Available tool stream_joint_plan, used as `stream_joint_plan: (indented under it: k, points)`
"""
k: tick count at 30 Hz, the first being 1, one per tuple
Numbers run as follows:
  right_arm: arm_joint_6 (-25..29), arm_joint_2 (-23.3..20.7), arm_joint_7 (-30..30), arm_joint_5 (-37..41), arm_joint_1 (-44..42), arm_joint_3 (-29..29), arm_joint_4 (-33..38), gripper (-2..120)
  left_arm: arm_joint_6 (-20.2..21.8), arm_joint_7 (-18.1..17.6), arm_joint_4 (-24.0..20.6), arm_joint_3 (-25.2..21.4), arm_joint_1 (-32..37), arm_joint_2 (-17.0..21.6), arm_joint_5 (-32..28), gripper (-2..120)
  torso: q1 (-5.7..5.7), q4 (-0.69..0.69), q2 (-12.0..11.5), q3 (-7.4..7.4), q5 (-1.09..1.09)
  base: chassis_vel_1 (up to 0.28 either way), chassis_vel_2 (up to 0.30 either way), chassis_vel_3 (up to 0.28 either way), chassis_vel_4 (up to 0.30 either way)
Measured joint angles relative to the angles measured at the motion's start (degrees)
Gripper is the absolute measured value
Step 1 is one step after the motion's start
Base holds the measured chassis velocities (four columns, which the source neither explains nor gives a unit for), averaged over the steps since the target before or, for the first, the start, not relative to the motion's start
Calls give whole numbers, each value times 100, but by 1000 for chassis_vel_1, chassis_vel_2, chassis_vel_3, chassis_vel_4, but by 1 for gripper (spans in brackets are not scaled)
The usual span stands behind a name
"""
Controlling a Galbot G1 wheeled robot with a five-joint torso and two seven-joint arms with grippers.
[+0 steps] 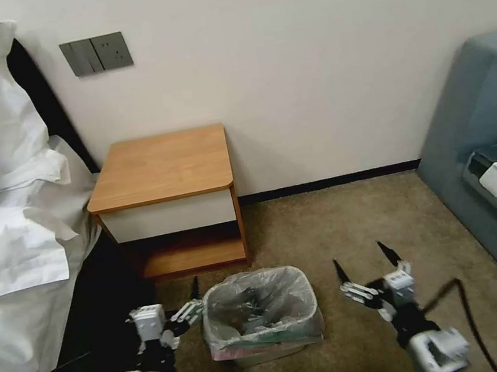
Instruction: Pick up the garbage bag from the table and place it over the trash can.
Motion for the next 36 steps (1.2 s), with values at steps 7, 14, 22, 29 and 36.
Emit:
stream_joint_plan:
  k: [7, 14, 22, 29, 36]
  points:
    - [194, 201, -184, 240, -148, 230, -42, 100, -40, 190, -212, -625, 371, -189, -165, 100, 0, 0, 0, 0, 1, 0, 0, 0, 0]
    - [199, 232, -150, 238, -87, 236, -31, 100, 132, 185, -263, -524, 543, -239, -223, 100, 0, 1, 0, 0, 1, 0, 0, 0, 0]
    - [158, 231, -119, 223, -60, 208, -7, 100, 190, 164, -273, -476, 555, -248, -244, 100, 0, 1, 0, 1, 1, 0, 0, 0, 0]
    - [150, 227, -115, 220, -56, 203, -3, 100, 194, 157, -273, -471, 549, -248, -244, 100, 0, 1, 0, 1, 1, 0, 0, 0, 0]
    - [144, 225, -112, 218, -53, 199, 0, 100, 197, 153, -273, -468, 546, -246, -244, 100, 0, 0, 0, 1, 1, 0, 0, 0, 0]
